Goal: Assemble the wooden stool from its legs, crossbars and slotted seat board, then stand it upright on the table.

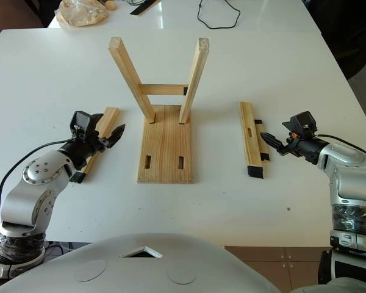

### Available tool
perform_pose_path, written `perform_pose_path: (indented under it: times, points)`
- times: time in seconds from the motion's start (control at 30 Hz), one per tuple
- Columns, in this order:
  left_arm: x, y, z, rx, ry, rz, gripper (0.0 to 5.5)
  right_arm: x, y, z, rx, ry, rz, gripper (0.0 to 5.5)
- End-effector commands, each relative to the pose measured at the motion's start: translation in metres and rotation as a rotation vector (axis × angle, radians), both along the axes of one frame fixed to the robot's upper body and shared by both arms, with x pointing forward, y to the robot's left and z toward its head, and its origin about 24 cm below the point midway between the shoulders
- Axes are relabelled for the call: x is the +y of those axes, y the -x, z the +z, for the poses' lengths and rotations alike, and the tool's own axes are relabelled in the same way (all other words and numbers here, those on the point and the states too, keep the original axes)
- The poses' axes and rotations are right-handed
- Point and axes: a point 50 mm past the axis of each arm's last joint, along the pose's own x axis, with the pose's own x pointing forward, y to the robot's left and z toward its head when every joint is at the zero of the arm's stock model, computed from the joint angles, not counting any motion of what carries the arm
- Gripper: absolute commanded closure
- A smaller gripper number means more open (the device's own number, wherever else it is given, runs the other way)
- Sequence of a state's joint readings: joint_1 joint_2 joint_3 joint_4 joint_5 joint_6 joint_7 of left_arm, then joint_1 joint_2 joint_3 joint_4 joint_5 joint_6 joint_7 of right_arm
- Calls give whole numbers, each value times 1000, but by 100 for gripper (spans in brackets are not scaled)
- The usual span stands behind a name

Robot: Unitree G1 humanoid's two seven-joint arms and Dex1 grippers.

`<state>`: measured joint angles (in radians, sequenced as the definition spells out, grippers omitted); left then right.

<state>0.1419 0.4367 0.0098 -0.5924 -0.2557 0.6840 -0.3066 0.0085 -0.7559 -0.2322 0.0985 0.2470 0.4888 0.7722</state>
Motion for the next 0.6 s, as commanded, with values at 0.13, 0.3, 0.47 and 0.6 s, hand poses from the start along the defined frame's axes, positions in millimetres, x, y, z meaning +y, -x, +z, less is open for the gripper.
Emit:
perform_pose_path:
  times: [0.13, 0.3, 0.47, 0.6]
  points:
    - [-1, 0, -3, 9, -8, -2, 178, 11, 0, -5, -10, 57, 64, 126]
    - [-3, 0, -4, 14, -4, -4, 178, 29, -6, -1, -35, 53, 133, 126]
    - [-4, 1, -6, 15, 0, 11, 178, 27, -1, -9, -6, 125, 164, 126]
    - [-5, 0, -5, 8, 15, 16, 178, 15, 1, -11, -21, 161, 131, 126]
